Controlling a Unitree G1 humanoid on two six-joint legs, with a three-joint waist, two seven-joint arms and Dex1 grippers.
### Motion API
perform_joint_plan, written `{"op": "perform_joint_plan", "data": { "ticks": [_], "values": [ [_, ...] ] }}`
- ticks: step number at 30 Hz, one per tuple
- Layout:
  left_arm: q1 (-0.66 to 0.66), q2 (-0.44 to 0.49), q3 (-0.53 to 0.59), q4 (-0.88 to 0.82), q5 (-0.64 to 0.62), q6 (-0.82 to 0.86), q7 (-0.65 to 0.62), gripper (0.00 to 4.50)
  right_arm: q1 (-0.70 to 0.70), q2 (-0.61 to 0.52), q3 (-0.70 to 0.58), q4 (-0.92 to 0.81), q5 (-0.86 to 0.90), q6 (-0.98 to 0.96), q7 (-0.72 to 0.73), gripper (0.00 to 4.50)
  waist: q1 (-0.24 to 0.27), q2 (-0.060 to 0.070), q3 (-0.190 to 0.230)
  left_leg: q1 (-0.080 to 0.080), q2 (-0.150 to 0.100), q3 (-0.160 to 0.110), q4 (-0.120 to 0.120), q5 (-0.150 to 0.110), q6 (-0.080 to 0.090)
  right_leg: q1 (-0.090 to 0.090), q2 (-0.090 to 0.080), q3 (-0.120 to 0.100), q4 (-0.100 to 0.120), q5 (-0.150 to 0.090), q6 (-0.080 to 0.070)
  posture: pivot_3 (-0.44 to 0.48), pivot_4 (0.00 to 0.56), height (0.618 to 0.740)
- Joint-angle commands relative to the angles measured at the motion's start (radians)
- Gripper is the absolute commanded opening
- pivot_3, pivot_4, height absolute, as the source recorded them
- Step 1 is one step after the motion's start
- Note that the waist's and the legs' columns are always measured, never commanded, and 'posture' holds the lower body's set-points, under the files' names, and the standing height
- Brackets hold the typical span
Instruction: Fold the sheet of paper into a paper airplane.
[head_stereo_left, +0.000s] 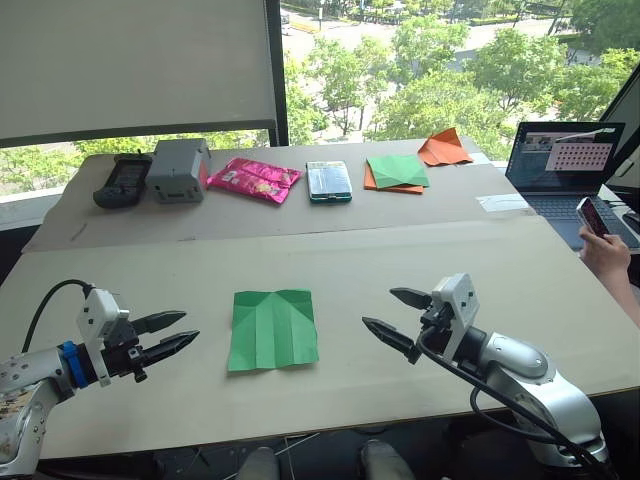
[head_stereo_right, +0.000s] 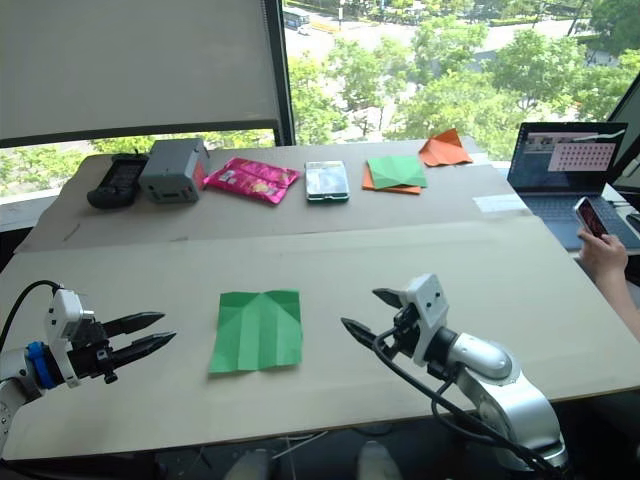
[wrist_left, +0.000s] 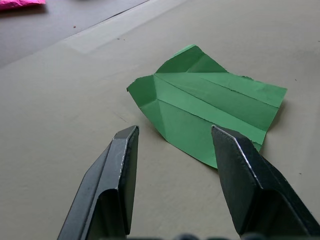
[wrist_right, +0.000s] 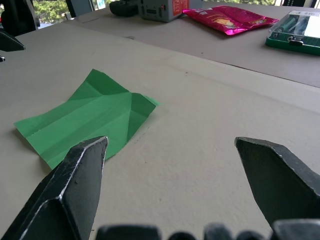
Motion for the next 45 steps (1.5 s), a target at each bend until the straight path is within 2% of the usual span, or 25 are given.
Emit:
{"op": "perform_joint_plan", "data": {
  "ticks": [1, 4, 12, 20, 24, 26, 28, 32, 35, 45],
  "values": [
    [-0.027, 0.026, -0.011, 0.007, -0.003, 0.021, -0.006, 2.44, -0.007, 0.002, -0.014, -0.035, 0.016, -0.012, -0.005, 4.5, 0.001, 0.0, 0.0, 0.0, 0.0, 0.0, 0.0, 0.0, 0.0, 0.0, 0.0, 0.0, 0.0, 0.0, 0.0, 0.0, 0.15, 0.732],
    [-0.067, 0.038, -0.031, 0.027, -0.011, 0.063, -0.005, 2.44, -0.003, 0.004, -0.013, -0.038, 0.017, -0.01, -0.012, 4.5, 0.003, 0.0, 0.0, 0.0, 0.0, 0.0, 0.0, 0.0, 0.0, 0.0, 0.0, 0.0, 0.0, 0.0, 0.0, 0.0, 0.15, 0.732],
    [-0.162, 0.033, -0.15, 0.06, 0.03, 0.027, -0.092, 0.08, -0.004, 0.012, -0.007, -0.042, 0.01, -0.008, -0.032, 4.5, 0.002, 0.0, 0.0, 0.0, 0.0, 0.0, 0.0, 0.0, 0.0, 0.002, 0.0, 0.0, 0.0, 0.0, 0.0, 0.0, 0.15, 0.732],
    [-0.318, 0.002, -0.338, 0.255, 0.213, -0.136, -0.118, 0.08, -0.01, 0.012, 0.012, -0.047, -0.003, 0.007, -0.061, 4.5, 0.002, 0.0, 0.0, 0.007, 0.0, 0.0, 0.0, 0.0, 0.0, 0.01, 0.0, 0.0, 0.0, 0.0, 0.0, 0.0, 0.15, 0.732],
    [-0.388, -0.064, -0.41, 0.304, 0.242, -0.15, -0.116, 0.08, -0.045, 0.001, 0.055, -0.035, -0.023, 0.044, -0.069, 4.5, 0.001, 0.0, 0.0, 0.007, 0.0, 0.0, 0.0, 0.0, 0.0, 0.011, 0.0, 0.0, 0.0, 0.0, 0.0, 0.0, 0.15, 0.732],
    [-0.394, -0.079, -0.432, 0.308, 0.252, -0.15, -0.12, 0.08, -0.06, -0.002, 0.063, -0.034, -0.029, 0.056, -0.075, 4.5, 0.0, 0.0, 0.0, 0.006, 0.0, 0.0, 0.0, 0.0, 0.001, 0.012, 0.001, 0.0, 0.0, 0.0, 0.0, 0.0, 0.15, 0.732],
    [-0.385, -0.083, -0.467, 0.328, 0.289, -0.171, -0.121, 0.08, -0.071, -0.005, 0.072, -0.035, -0.031, 0.068, -0.076, 4.5, 0.0, 0.0, 0.0, 0.006, 0.0, 0.0, 0.0, 0.006, 0.01, 0.013, 0.001, 0.0, 0.001, 0.001, 0.001, 0.0, 0.15, 0.732],
    [-0.361, -0.068, -0.511, 0.363, 0.346, -0.215, -0.13, 0.08, -0.094, -0.001, 0.101, -0.033, -0.038, 0.089, -0.07, 4.5, -0.002, 0.001, -0.001, 0.007, 0.0, -0.001, 0.0, 0.006, 0.01, 0.013, 0.002, 0.001, 0.002, 0.001, 0.001, 0.0, 0.15, 0.732],
    [-0.35, -0.056, -0.518, 0.38, 0.362, -0.218, -0.128, 0.0, -0.11, 0.009, 0.137, -0.024, -0.04, 0.108, -0.066, 3.7, -0.004, 0.002, -0.003, 0.01, 0.0, -0.001, 0.0, 0.006, 0.01, 0.012, 0.001, 0.001, 0.001, 0.001, 0.001, 0.0, 0.15, 0.732],
    [-0.318, -0.033, -0.514, 0.374, 0.366, -0.242, -0.123, 0.0, -0.174, -0.018, 0.269, 0.082, -0.11, 0.163, -0.028, 0.2, -0.007, 0.005, -0.004, 0.01, 0.0, -0.001, 0.0, 0.002, 0.004, 0.012, 0.001, 0.001, 0.001, 0.001, 0.001, 0.0, 0.15, 0.732]
  ]
}}
